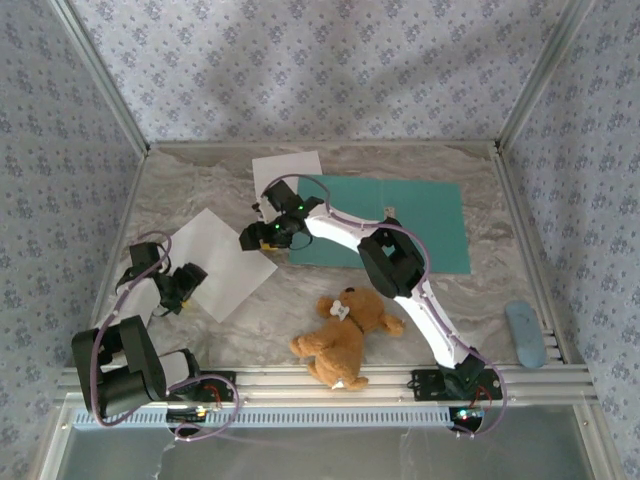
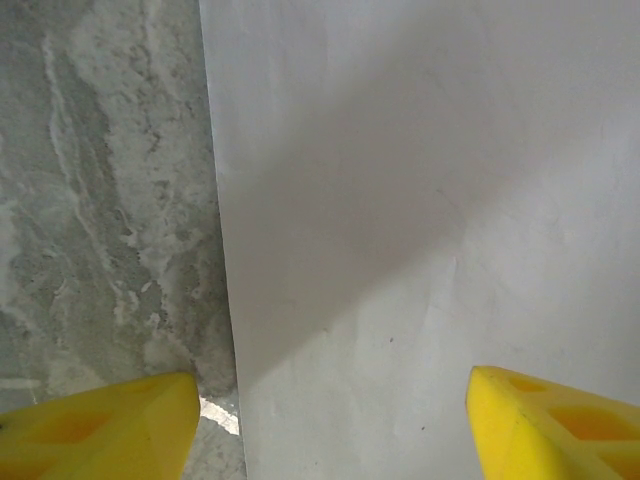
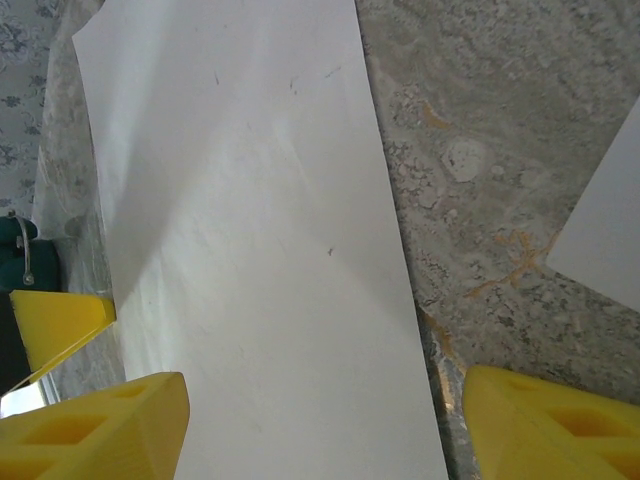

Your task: Put the files into the folder

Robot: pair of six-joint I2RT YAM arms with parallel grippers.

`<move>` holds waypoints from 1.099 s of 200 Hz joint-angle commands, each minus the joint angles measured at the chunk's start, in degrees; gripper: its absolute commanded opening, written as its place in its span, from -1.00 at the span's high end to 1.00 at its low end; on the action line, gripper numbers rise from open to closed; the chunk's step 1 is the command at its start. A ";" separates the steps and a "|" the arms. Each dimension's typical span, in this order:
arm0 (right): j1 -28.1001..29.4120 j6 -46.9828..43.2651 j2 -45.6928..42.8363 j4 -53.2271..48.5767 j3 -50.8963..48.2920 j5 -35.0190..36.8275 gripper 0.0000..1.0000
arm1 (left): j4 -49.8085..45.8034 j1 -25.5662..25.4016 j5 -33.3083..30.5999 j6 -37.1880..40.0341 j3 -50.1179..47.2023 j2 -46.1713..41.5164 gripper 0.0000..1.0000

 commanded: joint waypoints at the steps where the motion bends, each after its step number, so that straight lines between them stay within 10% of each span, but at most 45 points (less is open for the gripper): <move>1: 2.23 -0.74 -1.65 -3.70 -2.93 -0.73 -0.49 | 6.61 -0.12 3.63 1.70 -0.05 0.95 -0.43; 220: 6.31 -0.96 -7.43 -0.07 -15.45 0.08 -0.48 | 6.90 -0.16 6.35 2.49 -0.51 0.33 -0.43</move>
